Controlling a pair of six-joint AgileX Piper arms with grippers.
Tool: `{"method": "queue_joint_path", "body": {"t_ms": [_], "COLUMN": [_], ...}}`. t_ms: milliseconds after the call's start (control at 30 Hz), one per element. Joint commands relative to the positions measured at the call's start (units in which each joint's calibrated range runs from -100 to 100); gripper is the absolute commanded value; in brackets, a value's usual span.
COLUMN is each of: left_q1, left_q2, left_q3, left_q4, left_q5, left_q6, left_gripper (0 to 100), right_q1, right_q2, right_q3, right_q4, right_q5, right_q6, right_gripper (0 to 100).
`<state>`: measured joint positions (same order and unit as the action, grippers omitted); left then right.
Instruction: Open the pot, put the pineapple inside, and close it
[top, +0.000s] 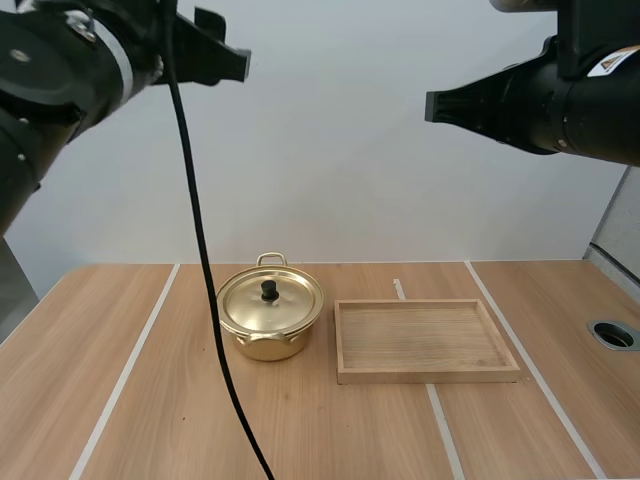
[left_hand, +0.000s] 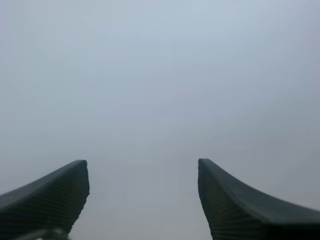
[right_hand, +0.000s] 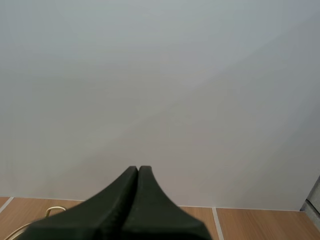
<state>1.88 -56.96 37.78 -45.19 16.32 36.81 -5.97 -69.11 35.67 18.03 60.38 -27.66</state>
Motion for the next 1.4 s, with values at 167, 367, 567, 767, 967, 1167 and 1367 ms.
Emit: {"method": "queue_joint_path", "body": {"t_ms": [167, 367, 567, 767, 967, 1167, 1367], "left_q1": [-0.03, -0.03, -0.03, -0.03, -0.03, -0.03, -0.03], "left_q2": [-10.15, -17.02, -23.57, -28.24, -28.37, -33.08, -40.65], "left_q3": [1.95, 14.63, 29.08, 40.25, 45.01, 54.71, 60.46], "left_q4": [2.77, 4.12, 19.41, 37.68, 50.07, 49.97, 48.96], "left_q5": [-8.21, -43.34, -51.52, -34.00, -11.37, -6.14, -5.08], "left_q6": [-0.45, -0.91, -17.40, -38.19, -53.64, -53.84, -53.84], "left_gripper": [97, 34, 0, 0, 0, 0, 0], "right_q1": [-0.21, -0.21, -0.21, -0.21, -0.21, -0.21, -0.21], "right_q2": [-0.70, -0.70, -0.70, -0.70, -0.70, -0.70, -0.70], "right_q3": [0.21, 0.21, 0.21, 0.21, 0.21, 0.21, 0.21], "right_q4": [-0.34, -0.34, -0.34, -0.34, -0.34, -0.34, -0.34], "right_q5": [-0.82, -0.82, -0.82, -0.82, -0.82, -0.82, -0.82], "right_q6": [0.05, 0.05, 0.05, 0.05, 0.05, 0.05, 0.05], "right_gripper": [0, 0, 0, 0, 0, 0, 0]}}
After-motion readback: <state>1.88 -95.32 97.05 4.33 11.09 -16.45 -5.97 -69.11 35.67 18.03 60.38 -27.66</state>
